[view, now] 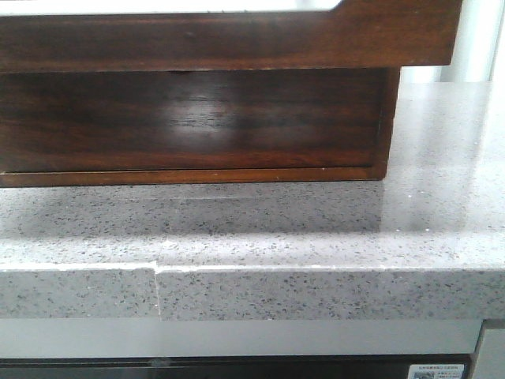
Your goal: Put scissors in drawer with both arms
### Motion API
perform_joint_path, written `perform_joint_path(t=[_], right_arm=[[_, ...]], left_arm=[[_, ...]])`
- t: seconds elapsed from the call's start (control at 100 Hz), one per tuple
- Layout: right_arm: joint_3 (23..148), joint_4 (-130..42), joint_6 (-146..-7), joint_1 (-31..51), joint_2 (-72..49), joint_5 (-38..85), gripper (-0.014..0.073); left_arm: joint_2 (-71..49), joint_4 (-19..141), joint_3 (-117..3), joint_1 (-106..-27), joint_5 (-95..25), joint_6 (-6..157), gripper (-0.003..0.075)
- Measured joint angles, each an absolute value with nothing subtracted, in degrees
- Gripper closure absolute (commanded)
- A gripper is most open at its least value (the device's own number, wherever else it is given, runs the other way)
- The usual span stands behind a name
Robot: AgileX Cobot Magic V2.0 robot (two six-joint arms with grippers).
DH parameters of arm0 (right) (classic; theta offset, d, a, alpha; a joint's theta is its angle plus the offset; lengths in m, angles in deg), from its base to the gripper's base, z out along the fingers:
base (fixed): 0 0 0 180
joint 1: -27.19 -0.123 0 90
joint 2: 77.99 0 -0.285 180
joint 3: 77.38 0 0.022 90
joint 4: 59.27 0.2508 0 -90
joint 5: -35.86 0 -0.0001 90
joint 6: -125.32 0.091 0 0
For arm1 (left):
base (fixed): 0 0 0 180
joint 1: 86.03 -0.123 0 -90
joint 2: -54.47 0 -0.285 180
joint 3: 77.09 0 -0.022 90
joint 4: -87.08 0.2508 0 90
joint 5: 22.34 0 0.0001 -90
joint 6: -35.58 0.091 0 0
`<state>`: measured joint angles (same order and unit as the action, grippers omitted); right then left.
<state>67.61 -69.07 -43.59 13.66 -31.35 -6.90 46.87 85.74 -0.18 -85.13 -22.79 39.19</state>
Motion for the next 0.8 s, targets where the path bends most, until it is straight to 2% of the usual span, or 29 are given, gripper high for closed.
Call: perform_joint_path(t=[0.66,0.8], right_arm=[[67.61,-69.21,-43.50,13.66,-31.58,-6.90,0.0662],[64.58,-71.88,-43.50,15.14,-35.10,-3.11,0.0662]], left_arm=[[46.87,85.74,-0.18,-85.13,-22.79,39.19,0.0741],[46.87,85.74,-0.18,-85.13,-22.79,39.19,0.0741]])
